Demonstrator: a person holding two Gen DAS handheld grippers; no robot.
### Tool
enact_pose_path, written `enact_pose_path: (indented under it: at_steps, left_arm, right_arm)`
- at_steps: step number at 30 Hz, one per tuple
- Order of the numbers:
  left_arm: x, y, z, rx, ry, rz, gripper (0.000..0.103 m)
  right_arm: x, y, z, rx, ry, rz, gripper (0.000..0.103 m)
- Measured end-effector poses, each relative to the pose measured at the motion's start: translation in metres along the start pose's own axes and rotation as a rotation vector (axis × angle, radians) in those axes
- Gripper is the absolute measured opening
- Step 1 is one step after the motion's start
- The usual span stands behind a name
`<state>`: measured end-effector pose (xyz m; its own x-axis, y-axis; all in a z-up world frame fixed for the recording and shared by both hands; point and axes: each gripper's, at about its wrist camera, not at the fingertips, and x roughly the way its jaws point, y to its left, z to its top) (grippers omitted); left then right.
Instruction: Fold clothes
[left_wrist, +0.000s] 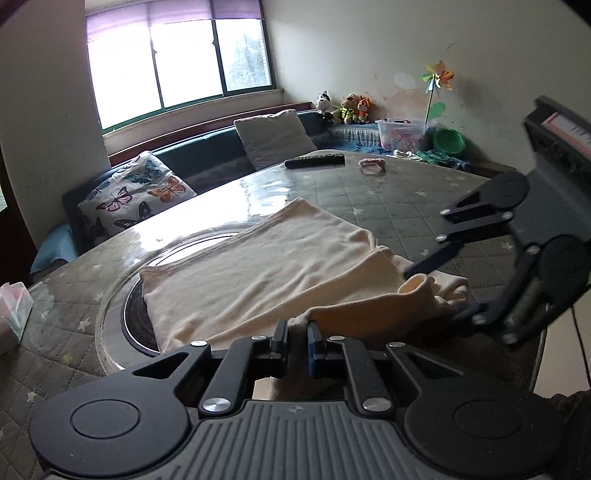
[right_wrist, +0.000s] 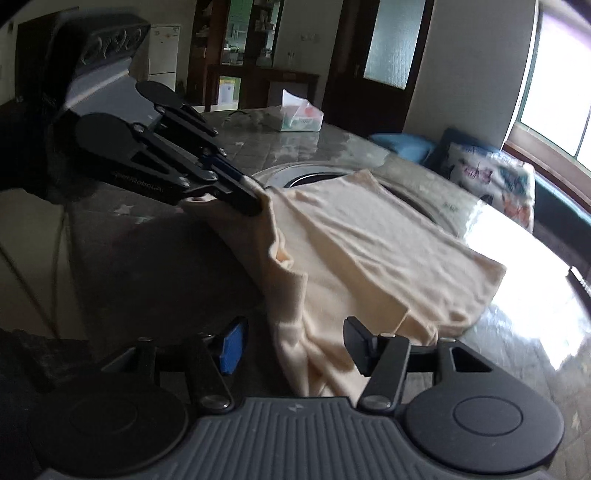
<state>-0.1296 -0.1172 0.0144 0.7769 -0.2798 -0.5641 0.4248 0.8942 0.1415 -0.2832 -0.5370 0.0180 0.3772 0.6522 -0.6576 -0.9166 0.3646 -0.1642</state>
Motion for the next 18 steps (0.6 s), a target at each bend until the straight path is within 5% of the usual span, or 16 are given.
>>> enact_pose_path:
  at_steps: [3,6,10,18]
  left_arm:
    - [-0.004,-0.003,-0.004,0.008,0.008,-0.003,0.012]
    - [-0.009,-0.008,-0.011,0.028,0.009,0.000,0.018]
    - [-0.016,-0.016,-0.025,0.072,0.017,0.026,0.040]
    - [-0.010,-0.025,-0.044,0.172,0.050,0.106,0.049]
  right_arm:
    - [0.013,0.000,0.000,-0.021,0.010,-0.021,0.051]
    - [0.017,-0.004,0.002,-0.014,0.032,-0.015,0.032]
    - [0.012,-0.013,0.006,0.048,0.035,0.002,0.012]
    - [-0.002,-0.029,0.018,0.150,-0.006,0.012,0.008]
